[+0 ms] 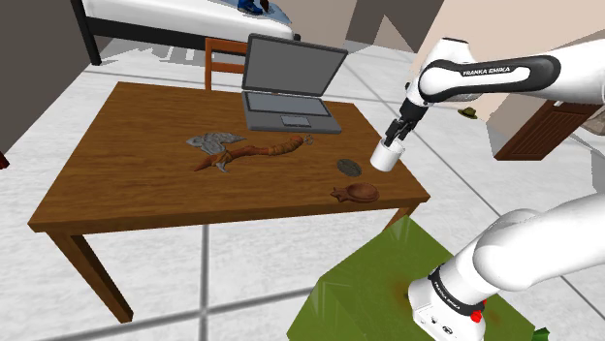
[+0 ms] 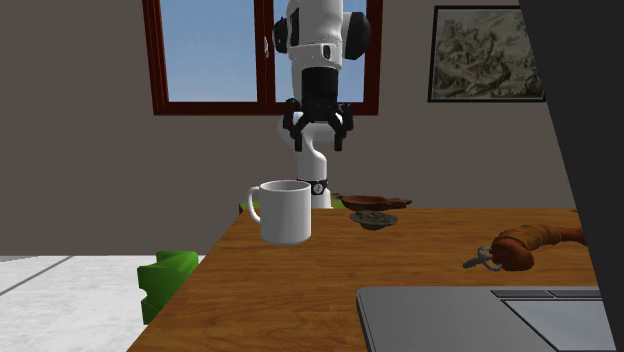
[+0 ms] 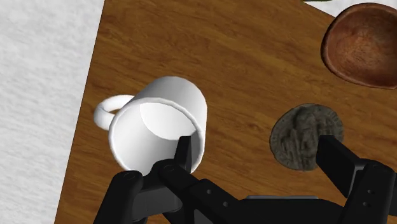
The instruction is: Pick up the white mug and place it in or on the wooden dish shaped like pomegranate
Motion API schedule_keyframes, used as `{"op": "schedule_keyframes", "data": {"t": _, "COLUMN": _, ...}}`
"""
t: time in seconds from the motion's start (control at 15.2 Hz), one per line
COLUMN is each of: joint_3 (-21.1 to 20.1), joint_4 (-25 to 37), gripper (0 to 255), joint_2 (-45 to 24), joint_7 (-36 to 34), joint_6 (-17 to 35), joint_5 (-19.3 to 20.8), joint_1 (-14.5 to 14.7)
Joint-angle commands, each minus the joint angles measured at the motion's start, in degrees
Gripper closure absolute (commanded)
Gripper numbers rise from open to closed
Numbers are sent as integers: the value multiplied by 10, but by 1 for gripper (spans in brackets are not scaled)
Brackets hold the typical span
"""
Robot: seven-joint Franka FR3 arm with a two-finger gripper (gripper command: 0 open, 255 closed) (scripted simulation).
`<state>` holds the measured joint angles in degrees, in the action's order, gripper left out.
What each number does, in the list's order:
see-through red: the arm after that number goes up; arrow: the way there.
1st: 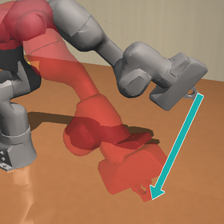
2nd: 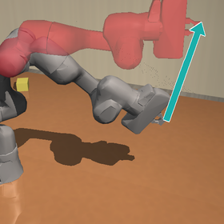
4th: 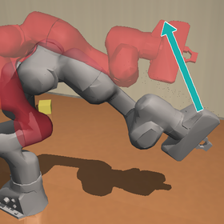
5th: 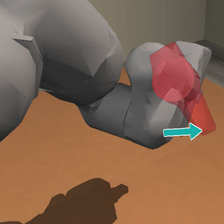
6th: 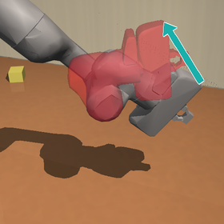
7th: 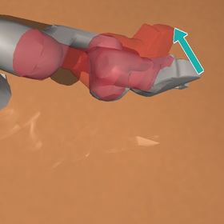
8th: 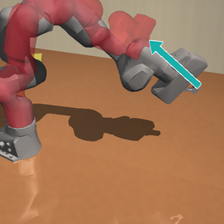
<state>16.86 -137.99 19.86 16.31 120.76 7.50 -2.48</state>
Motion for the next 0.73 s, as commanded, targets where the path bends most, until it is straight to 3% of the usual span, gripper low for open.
{"op": "schedule_keyframes", "data": {"t": 0.0, "joint_3": 17, "joint_4": 10, "gripper": 0, "joint_2": -36, "joint_7": 26, "joint_6": 25, "joint_5": -9, "joint_1": 1}}
{"op": "schedule_keyframes", "data": {"t": 0.26, "joint_3": 46, "joint_4": 40, "gripper": 0, "joint_2": -119, "joint_7": 83, "joint_6": 70, "joint_5": -42, "joint_1": 2}}
{"op": "schedule_keyframes", "data": {"t": 0.66, "joint_3": 49, "joint_4": 19, "gripper": 0, "joint_2": -149, "joint_7": 92, "joint_6": 119, "joint_5": -54, "joint_1": 3}}
